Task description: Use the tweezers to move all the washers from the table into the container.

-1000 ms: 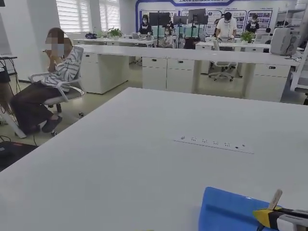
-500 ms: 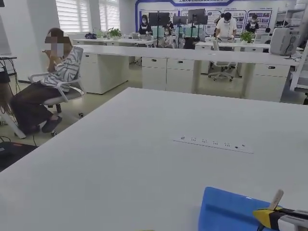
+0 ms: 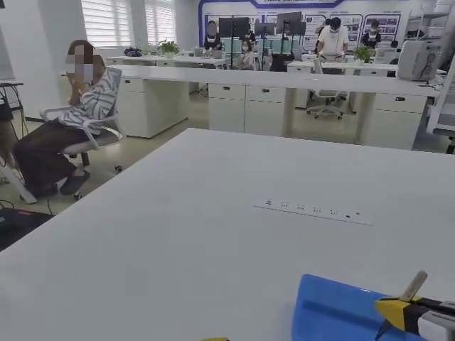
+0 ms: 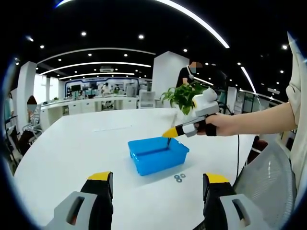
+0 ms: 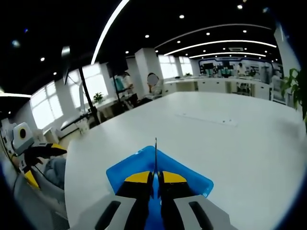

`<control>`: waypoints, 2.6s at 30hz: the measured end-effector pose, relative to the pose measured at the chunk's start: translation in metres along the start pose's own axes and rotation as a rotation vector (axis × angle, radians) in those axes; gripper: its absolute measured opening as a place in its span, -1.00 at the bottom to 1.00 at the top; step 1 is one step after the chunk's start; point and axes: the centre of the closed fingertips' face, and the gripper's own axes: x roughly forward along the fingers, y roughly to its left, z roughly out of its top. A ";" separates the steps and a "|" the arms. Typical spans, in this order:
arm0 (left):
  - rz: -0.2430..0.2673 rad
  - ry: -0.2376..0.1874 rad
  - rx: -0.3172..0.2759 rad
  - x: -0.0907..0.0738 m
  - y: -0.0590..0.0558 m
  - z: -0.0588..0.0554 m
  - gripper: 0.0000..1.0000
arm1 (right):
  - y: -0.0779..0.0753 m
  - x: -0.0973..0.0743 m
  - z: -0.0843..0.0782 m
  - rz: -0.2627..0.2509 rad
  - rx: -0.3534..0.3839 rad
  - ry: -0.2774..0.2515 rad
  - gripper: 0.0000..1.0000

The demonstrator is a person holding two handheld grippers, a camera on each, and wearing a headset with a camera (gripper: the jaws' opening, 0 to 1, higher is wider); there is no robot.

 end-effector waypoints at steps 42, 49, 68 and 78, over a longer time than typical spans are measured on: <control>-0.008 0.015 0.005 0.001 -0.002 -0.003 0.53 | 0.061 -0.006 -0.043 0.111 0.011 0.065 -0.92; -0.006 0.015 0.004 0.001 -0.001 -0.003 0.53 | 0.057 -0.005 -0.057 0.110 -0.009 0.107 -0.92; -0.006 0.025 0.005 0.002 0.000 -0.004 0.51 | 0.060 0.000 -0.064 0.110 -0.094 0.141 -0.92; -0.001 0.025 0.006 0.001 0.000 -0.005 0.50 | 0.065 -0.001 -0.064 0.113 -0.128 0.147 -0.92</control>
